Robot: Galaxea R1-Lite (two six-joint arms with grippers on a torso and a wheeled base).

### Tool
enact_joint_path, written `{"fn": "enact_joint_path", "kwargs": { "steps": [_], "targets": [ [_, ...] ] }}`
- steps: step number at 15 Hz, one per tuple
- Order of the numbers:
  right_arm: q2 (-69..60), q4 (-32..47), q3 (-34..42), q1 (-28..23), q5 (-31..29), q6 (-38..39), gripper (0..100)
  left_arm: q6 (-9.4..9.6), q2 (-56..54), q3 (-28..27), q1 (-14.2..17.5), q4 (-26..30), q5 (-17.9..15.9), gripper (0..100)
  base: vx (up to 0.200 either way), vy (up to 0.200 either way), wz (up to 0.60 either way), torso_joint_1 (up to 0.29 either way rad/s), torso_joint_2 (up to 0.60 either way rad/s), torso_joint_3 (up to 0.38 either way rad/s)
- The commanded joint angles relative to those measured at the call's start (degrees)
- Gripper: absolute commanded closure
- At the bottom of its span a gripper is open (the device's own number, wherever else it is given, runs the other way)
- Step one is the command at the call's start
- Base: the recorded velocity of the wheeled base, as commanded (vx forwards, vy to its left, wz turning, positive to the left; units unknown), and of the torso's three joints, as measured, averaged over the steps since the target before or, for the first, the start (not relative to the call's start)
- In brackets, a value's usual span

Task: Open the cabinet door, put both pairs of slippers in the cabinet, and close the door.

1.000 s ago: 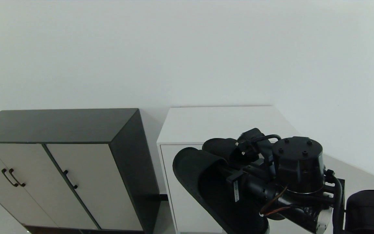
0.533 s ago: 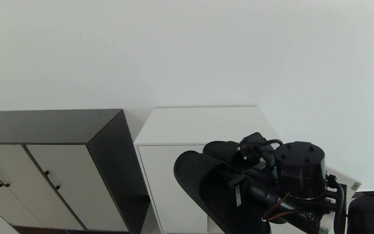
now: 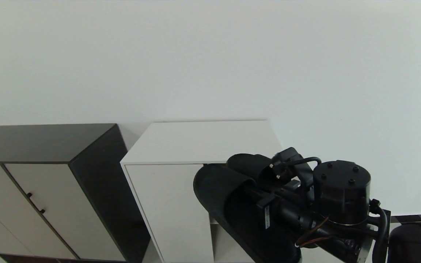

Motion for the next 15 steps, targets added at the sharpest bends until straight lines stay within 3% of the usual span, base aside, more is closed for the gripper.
{"fn": "enact_joint_path", "kwargs": {
  "steps": [1, 10, 15],
  "targets": [
    [2.0, -1.8, 1.9, -1.6, 0.6, -2.0, 100, -0.05, 0.0, 0.0, 0.0, 0.0, 0.0, 100, 0.000, 0.000, 0.00, 0.000, 0.00, 0.000],
    [2.6, -3.7, 2.9, -1.8, 2.9, -2.6, 100, -0.05, 0.0, 0.0, 0.0, 0.0, 0.0, 100, 0.000, 0.000, 0.00, 0.000, 0.00, 0.000],
    [2.9, -4.8, 3.2, -1.8, 2.9, -2.6, 100, -0.05, 0.0, 0.0, 0.0, 0.0, 0.0, 100, 0.000, 0.000, 0.00, -0.153, 0.36, 0.190]
  ]
}}
